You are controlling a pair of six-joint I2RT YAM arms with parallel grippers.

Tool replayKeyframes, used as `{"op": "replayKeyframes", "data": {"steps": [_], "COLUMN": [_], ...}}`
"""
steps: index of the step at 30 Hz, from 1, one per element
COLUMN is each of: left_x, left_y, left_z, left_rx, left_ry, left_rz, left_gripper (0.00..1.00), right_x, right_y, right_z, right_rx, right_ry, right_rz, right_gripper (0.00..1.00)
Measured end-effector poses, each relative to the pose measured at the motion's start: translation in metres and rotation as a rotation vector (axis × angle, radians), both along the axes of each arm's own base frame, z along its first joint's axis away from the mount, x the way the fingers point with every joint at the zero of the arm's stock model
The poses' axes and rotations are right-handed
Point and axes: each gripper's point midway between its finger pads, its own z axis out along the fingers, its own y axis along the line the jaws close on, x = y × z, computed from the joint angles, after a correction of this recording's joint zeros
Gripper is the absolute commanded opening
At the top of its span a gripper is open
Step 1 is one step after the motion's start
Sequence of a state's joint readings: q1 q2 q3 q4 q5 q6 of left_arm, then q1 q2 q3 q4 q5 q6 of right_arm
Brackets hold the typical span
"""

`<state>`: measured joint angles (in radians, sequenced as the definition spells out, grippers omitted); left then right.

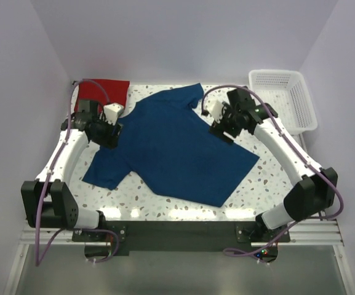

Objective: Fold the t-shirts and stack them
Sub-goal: Flatten the tshirt out

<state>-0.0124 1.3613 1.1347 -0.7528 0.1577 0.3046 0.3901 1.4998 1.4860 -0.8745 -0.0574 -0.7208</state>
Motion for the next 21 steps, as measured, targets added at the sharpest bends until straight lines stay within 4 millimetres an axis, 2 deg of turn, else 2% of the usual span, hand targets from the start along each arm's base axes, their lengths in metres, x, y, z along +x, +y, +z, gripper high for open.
{"op": "replayKeyframes", "data": {"steps": [2, 5, 7, 9, 14, 17, 19, 21], "left_x": [-0.006, -0.015, -0.022, -0.027, -0.042, -0.064, -0.079, -0.089], "left_y": [-0.003, -0.003, -0.003, -0.005, -0.029, -0.059, -0.083, -0.103], "left_z": [-0.016, -0.033, -0.042, -0.047, -0.052, -0.052, -0.048, -0.043], "left_rx": [0.012, 0.037, 0.051, 0.056, 0.029, 0.011, -0.009, -0.029], "left_ry": [0.058, 0.107, 0.134, 0.152, 0.146, 0.109, 0.071, 0.03], "left_rz": [-0.082, -0.173, -0.225, -0.27, -0.466, -0.651, -0.782, -0.892], "left_gripper": [0.65, 0.63, 0.62, 0.6, 0.57, 0.55, 0.52, 0.48], "right_x": [-0.025, -0.053, -0.067, -0.071, -0.061, -0.05, -0.034, -0.016], "right_y": [-0.007, -0.024, -0.034, -0.037, -0.036, -0.041, -0.049, -0.056], "right_z": [-0.045, -0.099, -0.119, -0.127, -0.149, -0.173, -0.195, -0.202], "right_rx": [-0.022, -0.048, -0.062, -0.064, -0.071, -0.084, -0.092, -0.102], "right_ry": [0.164, 0.375, 0.456, 0.484, 0.509, 0.556, 0.59, 0.589], "right_rz": [-0.012, -0.067, -0.107, -0.129, -0.153, -0.185, -0.225, -0.264], "right_gripper": [0.69, 0.63, 0.6, 0.56, 0.51, 0.46, 0.45, 0.43]}}
